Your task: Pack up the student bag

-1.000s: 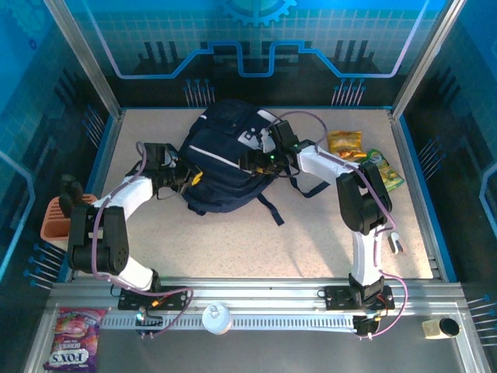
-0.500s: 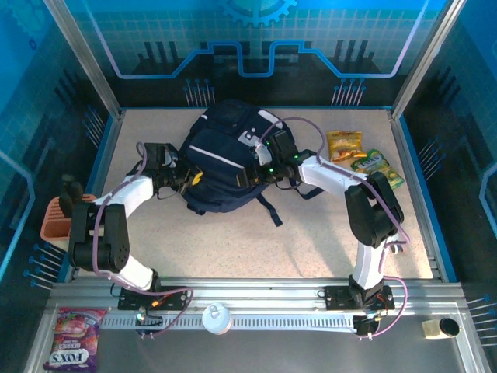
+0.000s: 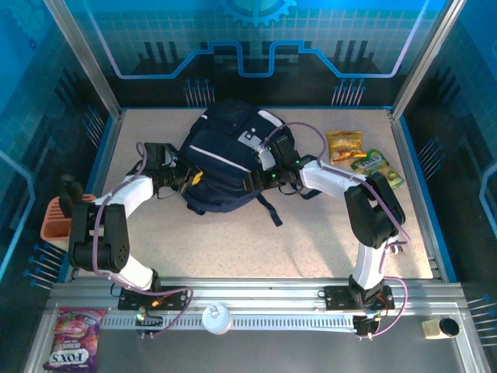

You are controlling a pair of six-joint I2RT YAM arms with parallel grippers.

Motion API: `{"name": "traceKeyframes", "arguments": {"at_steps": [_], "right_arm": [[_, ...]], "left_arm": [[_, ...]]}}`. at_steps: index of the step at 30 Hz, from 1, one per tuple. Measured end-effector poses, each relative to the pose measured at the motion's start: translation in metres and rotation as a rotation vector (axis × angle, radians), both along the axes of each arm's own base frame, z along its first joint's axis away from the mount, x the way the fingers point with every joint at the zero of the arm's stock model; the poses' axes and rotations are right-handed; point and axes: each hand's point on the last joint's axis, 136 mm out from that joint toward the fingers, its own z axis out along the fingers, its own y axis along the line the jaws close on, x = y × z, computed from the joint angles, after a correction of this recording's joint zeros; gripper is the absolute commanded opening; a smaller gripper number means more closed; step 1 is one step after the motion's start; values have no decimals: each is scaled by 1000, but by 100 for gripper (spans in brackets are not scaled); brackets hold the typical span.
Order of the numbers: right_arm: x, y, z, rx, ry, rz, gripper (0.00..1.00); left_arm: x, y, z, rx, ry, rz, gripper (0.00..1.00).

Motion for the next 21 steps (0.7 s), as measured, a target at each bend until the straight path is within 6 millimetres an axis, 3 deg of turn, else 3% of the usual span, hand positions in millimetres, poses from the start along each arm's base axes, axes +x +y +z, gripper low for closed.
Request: {"name": "traceKeyframes", "arguments": {"at_steps": [14,21], "right_arm": [[4,0,0,3,-19,-11,46],[9,4,7,19,-19,-36,35]], "left_arm": [[0,0,0,0,0,0,2],[0,0,0,0,0,0,2]]}}
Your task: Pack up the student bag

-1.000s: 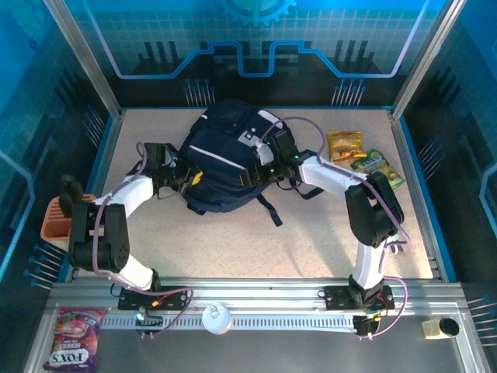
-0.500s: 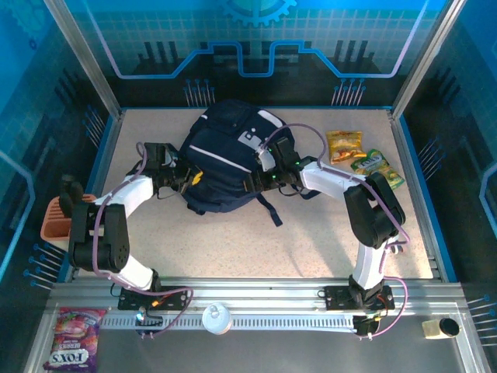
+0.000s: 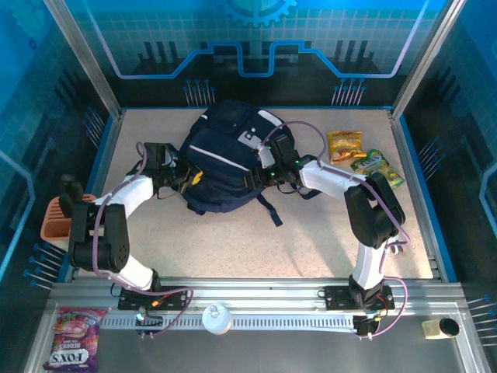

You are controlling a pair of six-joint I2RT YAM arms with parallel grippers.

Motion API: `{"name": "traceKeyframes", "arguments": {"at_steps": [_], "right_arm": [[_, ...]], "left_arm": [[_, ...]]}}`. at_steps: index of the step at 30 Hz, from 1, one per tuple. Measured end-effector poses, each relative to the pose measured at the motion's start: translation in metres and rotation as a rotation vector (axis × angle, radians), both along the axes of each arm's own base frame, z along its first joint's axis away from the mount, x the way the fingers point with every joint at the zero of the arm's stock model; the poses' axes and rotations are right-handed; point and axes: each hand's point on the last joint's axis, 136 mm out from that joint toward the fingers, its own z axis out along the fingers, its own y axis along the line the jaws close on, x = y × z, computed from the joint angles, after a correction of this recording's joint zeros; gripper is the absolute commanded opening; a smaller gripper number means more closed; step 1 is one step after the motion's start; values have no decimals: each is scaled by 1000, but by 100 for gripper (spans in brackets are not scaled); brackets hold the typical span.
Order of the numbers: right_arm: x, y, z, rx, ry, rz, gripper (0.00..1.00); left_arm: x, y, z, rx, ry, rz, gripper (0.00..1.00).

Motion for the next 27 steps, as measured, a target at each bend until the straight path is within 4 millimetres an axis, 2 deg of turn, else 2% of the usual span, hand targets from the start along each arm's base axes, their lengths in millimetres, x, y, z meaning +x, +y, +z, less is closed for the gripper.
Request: {"name": "traceKeyframes", "arguments": {"at_steps": [6,11,16,21,27], "right_arm": [[0,7,-3,-4,28,-6,22],[0,8,-12,-25,43,-19,25],[2,7,-13,-29,53,-42,28],[5,9,-13,-8,87,-99,21],[13,12,-8,49,128,-198,7]], "left_arm": [[1,0,1,1,-8,1,2],[2,1,1,1,-10,2,2],[2,1,2,1,-12,3,2],[4,1,3,0,-24,5,2],[8,3,5,6,-39,12,2]]}}
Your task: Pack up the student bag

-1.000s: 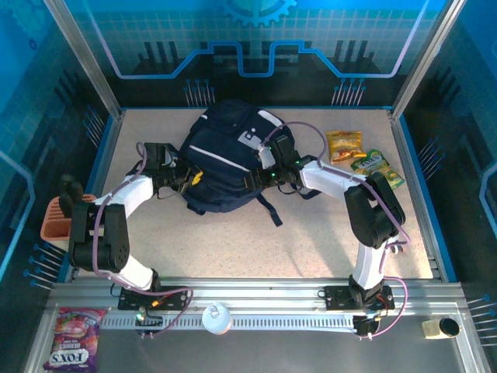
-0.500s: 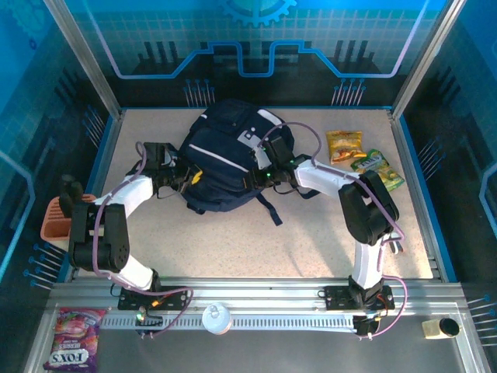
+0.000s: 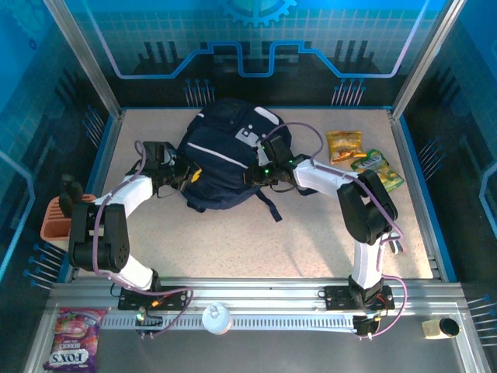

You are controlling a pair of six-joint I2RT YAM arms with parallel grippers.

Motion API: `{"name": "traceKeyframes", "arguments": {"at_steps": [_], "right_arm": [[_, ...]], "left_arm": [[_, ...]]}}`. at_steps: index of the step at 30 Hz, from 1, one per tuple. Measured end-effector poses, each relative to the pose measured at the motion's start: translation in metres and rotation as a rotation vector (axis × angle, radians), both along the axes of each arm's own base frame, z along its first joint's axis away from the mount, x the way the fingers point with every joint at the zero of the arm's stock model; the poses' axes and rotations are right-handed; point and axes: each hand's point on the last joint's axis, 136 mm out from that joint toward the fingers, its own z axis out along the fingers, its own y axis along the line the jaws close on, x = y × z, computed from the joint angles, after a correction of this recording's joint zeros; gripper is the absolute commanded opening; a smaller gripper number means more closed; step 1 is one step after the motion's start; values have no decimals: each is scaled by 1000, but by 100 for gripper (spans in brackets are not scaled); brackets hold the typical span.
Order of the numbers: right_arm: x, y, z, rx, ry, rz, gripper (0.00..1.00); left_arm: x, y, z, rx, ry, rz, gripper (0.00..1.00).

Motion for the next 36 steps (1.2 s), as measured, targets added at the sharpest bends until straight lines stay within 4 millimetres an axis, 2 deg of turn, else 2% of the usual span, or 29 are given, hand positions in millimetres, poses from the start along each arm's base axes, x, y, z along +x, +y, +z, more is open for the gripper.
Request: {"name": "traceKeyframes", "arguments": {"at_steps": [9,16,23,28,36], "right_arm": [[2,0,-1,19,-12,-29,2],[-8,4,7,-11,-89,48,1],[-21,16,2,-72,-126,99,1],[-29,15,-6,-152,-141,112,1],[-67,45,-4,-164,-168,316,2]], "left_arm": [[0,0,0,2,0,2,2],[0,1,-2,-10,17,18,2],[3,4,-7,-1,31,42,2],[4,5,-8,-6,37,55,1],[7,-10,-6,-27,31,33,0]]}}
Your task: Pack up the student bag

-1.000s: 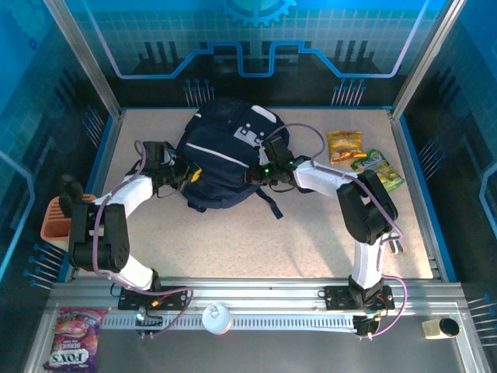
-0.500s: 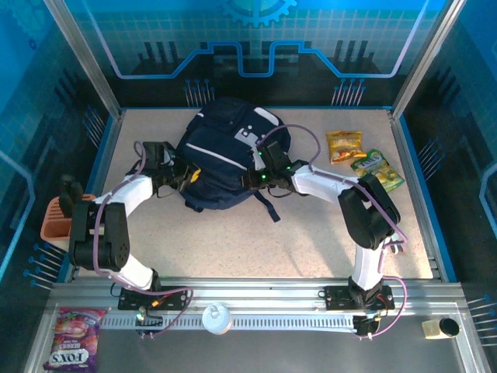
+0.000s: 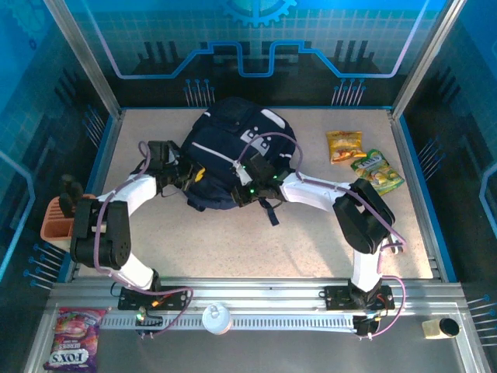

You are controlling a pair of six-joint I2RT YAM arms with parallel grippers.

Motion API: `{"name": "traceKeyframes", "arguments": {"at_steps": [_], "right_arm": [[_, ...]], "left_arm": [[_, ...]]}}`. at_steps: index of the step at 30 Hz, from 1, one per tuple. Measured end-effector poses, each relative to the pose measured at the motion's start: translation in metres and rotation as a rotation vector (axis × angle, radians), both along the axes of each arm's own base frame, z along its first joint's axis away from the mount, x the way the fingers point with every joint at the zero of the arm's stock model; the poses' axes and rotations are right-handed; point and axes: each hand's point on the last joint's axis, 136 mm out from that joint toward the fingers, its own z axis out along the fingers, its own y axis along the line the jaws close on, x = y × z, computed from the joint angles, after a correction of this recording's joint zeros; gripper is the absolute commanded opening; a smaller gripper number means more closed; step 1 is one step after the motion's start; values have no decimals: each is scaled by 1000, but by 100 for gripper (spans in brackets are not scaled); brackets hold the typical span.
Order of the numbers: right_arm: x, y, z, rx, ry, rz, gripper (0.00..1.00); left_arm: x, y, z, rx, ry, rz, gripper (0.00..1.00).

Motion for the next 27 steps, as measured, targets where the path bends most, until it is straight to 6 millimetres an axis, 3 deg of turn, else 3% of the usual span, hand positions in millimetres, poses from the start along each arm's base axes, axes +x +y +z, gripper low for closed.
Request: {"name": "traceKeyframes", "arguments": {"at_steps": [4,6,9,13,17,22,27], "right_arm": [[-4,14,13,37,-11,37,8],[0,10,16,53,-5,5,14],[9,-13,20,77,5,-86,26],[27,-61,42,135,7,-246,43],[56,-96,60,219,29,-405,43],[84,-124,37,275,172,-555,44],[104,-109,20,302,262,-558,43]], "left_arm": [[2,-4,-1,-8,0,-3,5],[2,-4,-1,-6,1,-6,11],[1,-3,-1,32,-5,-21,27],[-12,4,7,137,-18,-46,44],[-26,4,22,255,-52,-74,49],[-41,-19,36,378,-114,-164,51],[-49,-57,49,474,-188,-281,51]]}}
